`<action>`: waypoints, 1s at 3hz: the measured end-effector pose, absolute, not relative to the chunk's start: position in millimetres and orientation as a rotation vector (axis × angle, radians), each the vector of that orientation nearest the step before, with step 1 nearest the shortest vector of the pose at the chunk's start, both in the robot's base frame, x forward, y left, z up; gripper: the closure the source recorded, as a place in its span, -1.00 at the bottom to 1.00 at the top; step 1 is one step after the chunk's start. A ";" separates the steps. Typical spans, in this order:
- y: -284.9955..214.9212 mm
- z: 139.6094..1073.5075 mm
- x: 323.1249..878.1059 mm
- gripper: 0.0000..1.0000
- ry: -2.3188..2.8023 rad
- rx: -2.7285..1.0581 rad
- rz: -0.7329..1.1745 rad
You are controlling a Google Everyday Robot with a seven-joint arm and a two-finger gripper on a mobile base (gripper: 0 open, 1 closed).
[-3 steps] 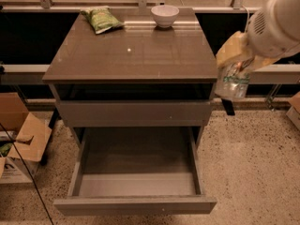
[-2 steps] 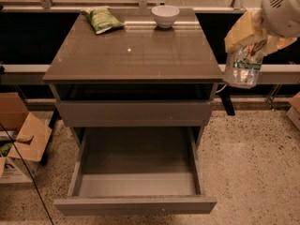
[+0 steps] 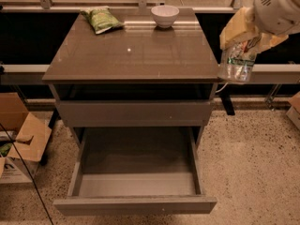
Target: Pick 7up can from middle drawer and place on counter
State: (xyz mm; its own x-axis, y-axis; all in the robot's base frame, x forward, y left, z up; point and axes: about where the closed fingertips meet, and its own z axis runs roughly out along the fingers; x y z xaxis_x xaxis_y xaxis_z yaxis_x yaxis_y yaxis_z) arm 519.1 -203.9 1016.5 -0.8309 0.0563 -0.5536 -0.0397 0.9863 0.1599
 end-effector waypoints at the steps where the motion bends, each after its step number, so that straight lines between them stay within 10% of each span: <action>1: -182.4 1012.0 556.7 1.00 2.495 0.049 0.258; 3: -135.1 1003.8 646.8 1.00 2.357 0.107 0.335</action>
Offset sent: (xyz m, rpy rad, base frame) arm 0.1422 0.0721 -0.0142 0.1437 -0.1642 -0.0712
